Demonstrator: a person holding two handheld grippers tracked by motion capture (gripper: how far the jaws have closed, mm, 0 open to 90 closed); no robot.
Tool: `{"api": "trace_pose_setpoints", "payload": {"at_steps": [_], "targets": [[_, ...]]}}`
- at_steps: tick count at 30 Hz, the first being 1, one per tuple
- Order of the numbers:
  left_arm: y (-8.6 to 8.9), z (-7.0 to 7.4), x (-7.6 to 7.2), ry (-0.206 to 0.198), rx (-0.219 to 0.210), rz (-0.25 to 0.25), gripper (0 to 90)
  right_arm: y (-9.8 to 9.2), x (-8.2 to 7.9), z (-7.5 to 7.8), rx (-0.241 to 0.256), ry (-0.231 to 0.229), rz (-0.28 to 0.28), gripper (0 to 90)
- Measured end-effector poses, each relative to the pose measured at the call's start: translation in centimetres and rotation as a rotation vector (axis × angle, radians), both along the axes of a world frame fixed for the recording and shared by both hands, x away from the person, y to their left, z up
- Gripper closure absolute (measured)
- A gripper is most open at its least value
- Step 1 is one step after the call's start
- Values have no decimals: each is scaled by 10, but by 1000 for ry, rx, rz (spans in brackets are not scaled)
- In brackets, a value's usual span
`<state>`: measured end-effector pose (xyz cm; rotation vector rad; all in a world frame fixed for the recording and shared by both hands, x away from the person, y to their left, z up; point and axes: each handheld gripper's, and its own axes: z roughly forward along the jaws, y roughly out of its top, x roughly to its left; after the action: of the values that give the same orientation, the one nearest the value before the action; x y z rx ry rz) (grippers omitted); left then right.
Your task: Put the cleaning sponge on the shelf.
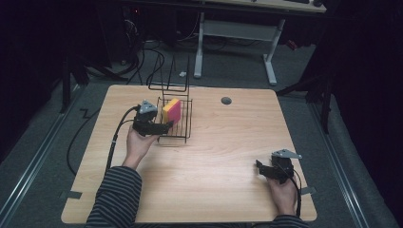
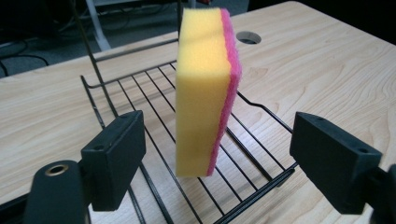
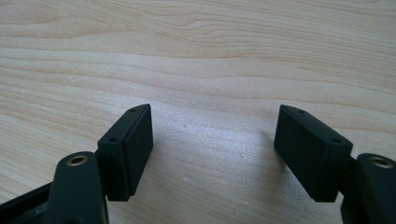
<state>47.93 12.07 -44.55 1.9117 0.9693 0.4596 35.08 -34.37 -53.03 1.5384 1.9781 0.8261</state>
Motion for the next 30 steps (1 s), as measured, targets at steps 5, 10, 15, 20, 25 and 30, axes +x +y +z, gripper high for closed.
{"api": "trace_pose_setpoints", "payload": {"at_steps": [5, 10, 15, 20, 25, 30], "targets": [[8, 3, -6, -10, -9, 10, 193, 0, 0, 0, 0, 0, 0, 285], [15, 3, -8, 0, -13, 12, 185, 0, 0, 0, 0, 0, 0, 285], [20, 5, -13, -8, -43, 21, 187, 0, 0, 0, 0, 0, 0, 285], [28, 8, -17, -19, -53, 31, 189, 0, 0, 0, 0, 0, 0, 285], [35, 12, -23, -55, -62, 51, 198, 0, 0, 0, 0, 0, 0, 285], [41, 17, -26, -61, -75, 54, 201, 0, 0, 0, 0, 0, 0, 285]]}}
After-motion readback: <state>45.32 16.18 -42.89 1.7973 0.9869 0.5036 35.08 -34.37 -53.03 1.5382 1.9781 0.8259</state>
